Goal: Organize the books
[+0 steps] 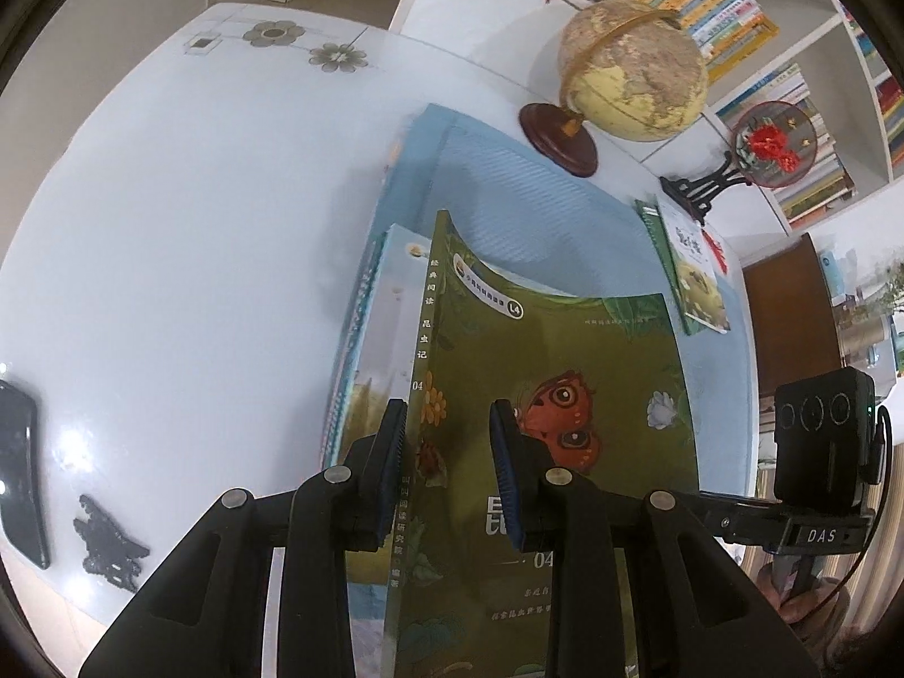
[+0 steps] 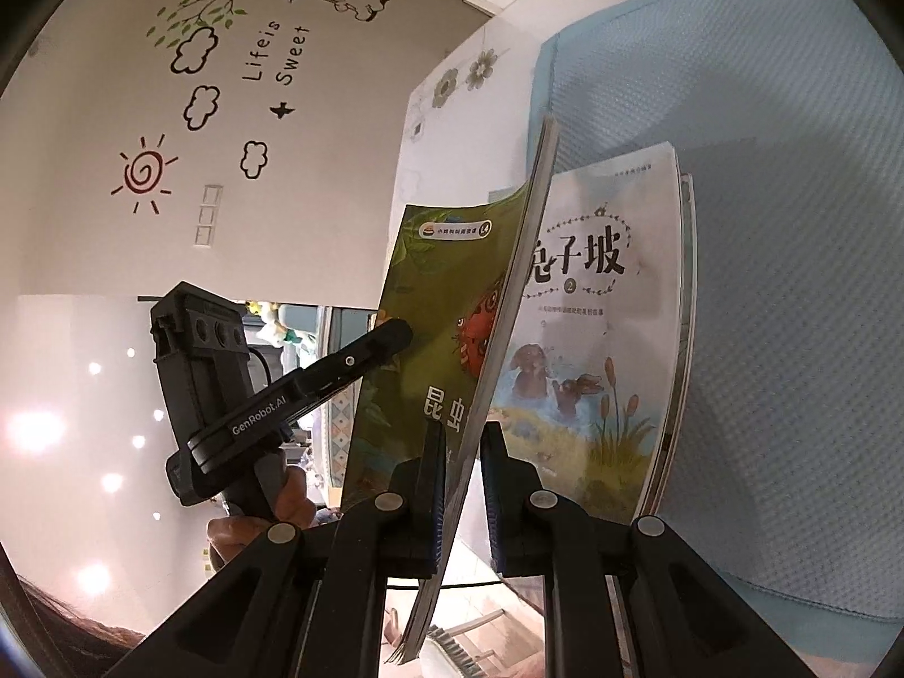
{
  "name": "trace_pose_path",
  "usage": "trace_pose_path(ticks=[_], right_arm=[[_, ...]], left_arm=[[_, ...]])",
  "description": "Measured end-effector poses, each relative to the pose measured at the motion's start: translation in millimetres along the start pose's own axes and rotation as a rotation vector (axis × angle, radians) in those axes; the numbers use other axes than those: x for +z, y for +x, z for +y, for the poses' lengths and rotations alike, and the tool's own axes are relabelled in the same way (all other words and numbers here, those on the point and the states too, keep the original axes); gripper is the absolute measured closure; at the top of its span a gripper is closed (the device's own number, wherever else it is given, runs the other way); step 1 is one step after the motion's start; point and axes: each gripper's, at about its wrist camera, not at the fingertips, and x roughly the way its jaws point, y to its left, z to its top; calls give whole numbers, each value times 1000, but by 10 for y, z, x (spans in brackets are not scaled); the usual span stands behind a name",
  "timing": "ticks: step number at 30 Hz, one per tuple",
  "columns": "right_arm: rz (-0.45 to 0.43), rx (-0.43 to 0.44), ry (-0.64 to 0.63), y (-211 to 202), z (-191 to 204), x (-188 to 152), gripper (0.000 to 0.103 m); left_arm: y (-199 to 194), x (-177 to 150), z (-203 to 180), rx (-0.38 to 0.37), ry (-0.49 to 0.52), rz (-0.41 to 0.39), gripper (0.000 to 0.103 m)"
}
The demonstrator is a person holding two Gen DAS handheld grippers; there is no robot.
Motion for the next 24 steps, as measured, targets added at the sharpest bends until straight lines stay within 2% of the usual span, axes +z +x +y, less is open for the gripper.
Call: trace_pose_path(ticks=[6, 11, 18, 24], right_arm=[[-42, -30, 7, 74, -140, 72, 90], [-83, -52, 22, 120, -271, 178, 90], [-68, -96, 49, 195, -414, 199, 90], [-61, -117, 91, 195, -525, 175, 90]], left_arm=[[260, 88, 72, -19, 1, 12, 78], [498, 142, 145, -4, -7, 45, 78], [578, 157, 192, 3, -26, 62, 75], [546, 199, 154, 71, -12, 68, 72]])
